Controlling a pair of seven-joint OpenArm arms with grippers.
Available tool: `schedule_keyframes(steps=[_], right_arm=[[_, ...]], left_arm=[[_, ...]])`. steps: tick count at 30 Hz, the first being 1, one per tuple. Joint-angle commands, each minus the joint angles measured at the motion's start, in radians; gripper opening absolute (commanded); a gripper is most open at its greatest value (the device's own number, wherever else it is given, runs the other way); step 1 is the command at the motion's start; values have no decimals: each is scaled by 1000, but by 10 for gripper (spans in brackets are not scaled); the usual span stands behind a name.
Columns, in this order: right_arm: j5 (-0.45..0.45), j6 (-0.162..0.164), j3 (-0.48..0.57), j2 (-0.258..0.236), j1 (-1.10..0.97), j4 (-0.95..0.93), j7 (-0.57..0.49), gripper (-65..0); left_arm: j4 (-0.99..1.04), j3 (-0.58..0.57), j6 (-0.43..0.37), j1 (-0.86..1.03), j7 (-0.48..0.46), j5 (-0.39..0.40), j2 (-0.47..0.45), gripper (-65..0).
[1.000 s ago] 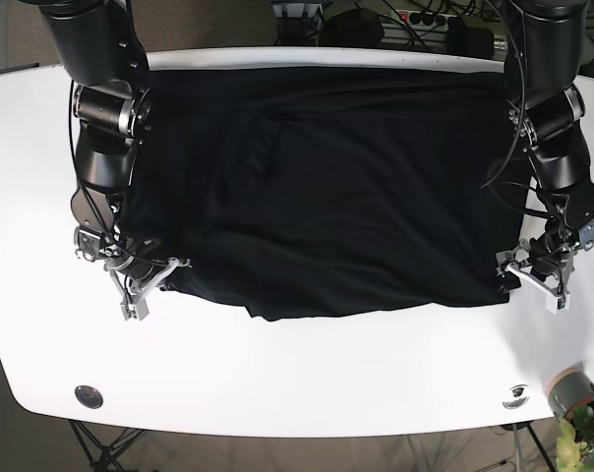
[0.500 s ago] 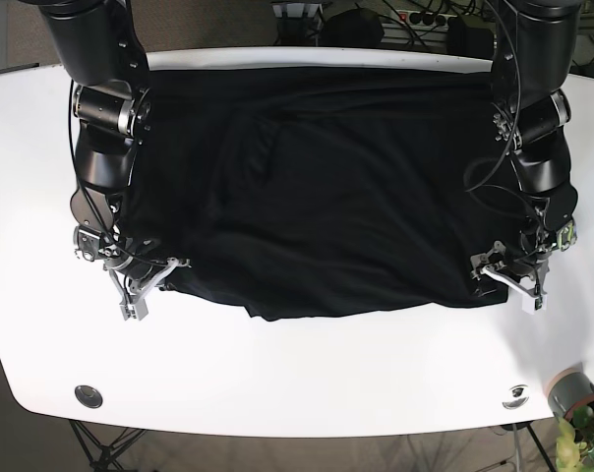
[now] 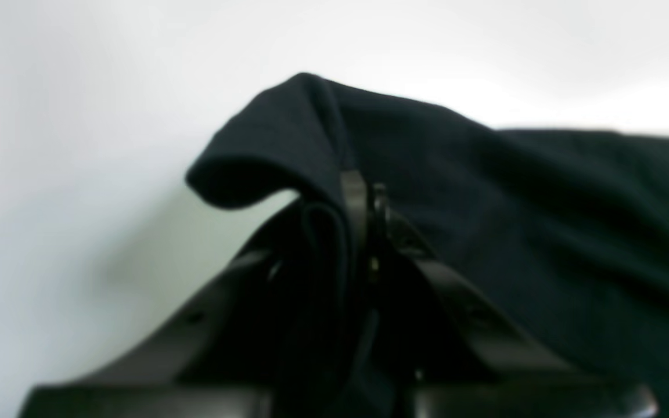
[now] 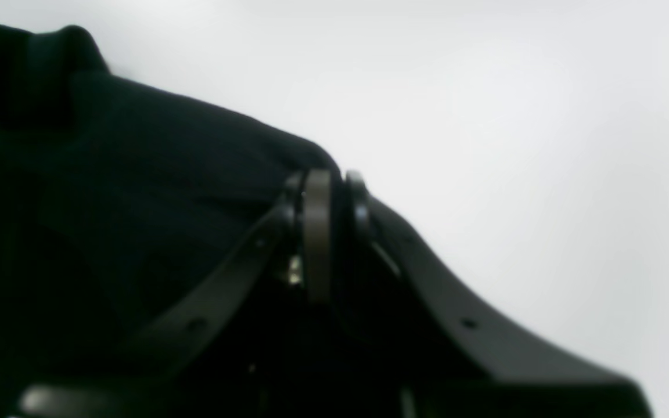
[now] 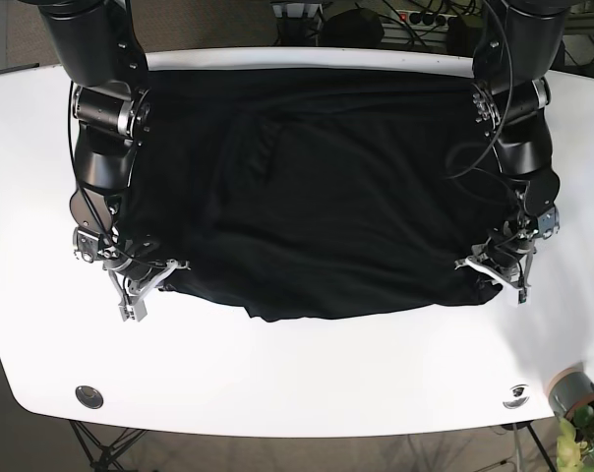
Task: Fold the T-shirt properly
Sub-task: 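Fold the grasped edge with both grippers over onto the other half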
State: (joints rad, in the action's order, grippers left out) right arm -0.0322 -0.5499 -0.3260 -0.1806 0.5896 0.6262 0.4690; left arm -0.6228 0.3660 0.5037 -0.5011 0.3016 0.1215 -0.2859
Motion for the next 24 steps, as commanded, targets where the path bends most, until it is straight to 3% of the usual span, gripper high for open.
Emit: schedule_keyframes(steps=[1,7,12,15,19,24], right_arm=[[-10,-5,0,-21,30,65,-13,-629],[-11,-6,-3,-32,-7,261,86,-629],[-11,-6,-3,-33,-13,352,124,-629],[-11,-6,-8,-33,-43,441,204,-629],[-13,-8,-69,-26,-72,542,244,-629],[-13,-40,-78,-24,-110,682,357,-629]], left_arm=[[-174,6,0,-12,28,10,0,-650],[-454,63,2,81,156,10,21,-650],[-535,67,2,98,198,10,37,-650],[-621,77,2,135,232,10,37,-650],[-676,117,3,163,252,10,40,-650],[-725,183,62,192,288,10,50,-650]])
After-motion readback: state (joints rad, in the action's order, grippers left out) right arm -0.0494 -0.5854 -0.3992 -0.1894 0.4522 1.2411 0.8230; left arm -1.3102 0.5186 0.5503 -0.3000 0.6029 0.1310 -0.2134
